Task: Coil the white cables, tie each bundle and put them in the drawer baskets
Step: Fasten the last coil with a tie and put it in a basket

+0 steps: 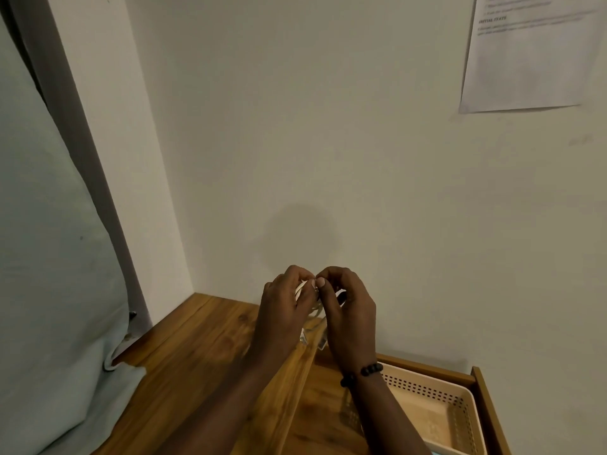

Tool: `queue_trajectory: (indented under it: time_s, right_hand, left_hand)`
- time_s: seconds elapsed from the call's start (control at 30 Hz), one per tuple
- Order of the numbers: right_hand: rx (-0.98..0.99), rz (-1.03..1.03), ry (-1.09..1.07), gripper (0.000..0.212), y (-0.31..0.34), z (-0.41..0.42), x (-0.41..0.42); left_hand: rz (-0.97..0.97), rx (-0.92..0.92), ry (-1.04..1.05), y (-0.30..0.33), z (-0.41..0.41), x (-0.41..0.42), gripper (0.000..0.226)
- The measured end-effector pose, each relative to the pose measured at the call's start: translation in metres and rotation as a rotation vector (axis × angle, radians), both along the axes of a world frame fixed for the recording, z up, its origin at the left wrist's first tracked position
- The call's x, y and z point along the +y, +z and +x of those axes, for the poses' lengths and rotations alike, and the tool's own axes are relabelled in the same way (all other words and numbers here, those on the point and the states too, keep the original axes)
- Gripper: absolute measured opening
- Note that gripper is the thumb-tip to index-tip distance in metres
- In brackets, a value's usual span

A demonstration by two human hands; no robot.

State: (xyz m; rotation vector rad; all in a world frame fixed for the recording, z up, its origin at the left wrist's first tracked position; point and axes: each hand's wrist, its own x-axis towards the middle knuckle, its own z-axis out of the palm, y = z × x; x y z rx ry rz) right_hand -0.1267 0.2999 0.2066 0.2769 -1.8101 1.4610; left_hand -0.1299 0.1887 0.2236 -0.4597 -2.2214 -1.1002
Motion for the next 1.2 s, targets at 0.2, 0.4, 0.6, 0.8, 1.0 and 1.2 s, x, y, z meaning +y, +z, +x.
queue_trajectory:
  time_s: [0.2, 0.4, 0.6, 0.8, 1.0, 1.2]
  right_hand:
    - [0.063, -0.017, -0.055, 0.009, -0.002, 0.006, -0.002]
    - [0.004, -0.193, 0.017, 0.028, 0.006, 0.016, -0.004]
    - [-0.022, -0.223, 0.019, 0.012, 0.003, 0.019, -0.009]
    - [-0.047, -0.315, 0.041, 0.026, 0.011, 0.024, -0.011]
    - [-0.024, -0.259, 0.004, 0.024, 0.015, 0.026, -0.008]
    - [0.016, -0.222, 0.031, 0.014, 0.014, 0.029, -0.008]
  left_hand:
    - [0.047, -0.009, -0.063, 0.005, 0.004, 0.003, 0.013]
    - [0.109, 0.026, -0.041, 0.010, 0.006, 0.005, 0.011]
    - [0.092, 0.051, 0.046, 0.006, 0.006, 0.003, 0.012]
    - [0.097, 0.049, 0.092, 0.008, 0.007, 0.002, 0.011]
    - [0.077, 0.058, 0.102, 0.009, 0.010, 0.001, 0.011]
    - [0.070, 0.064, 0.115, 0.011, 0.012, 0.001, 0.011]
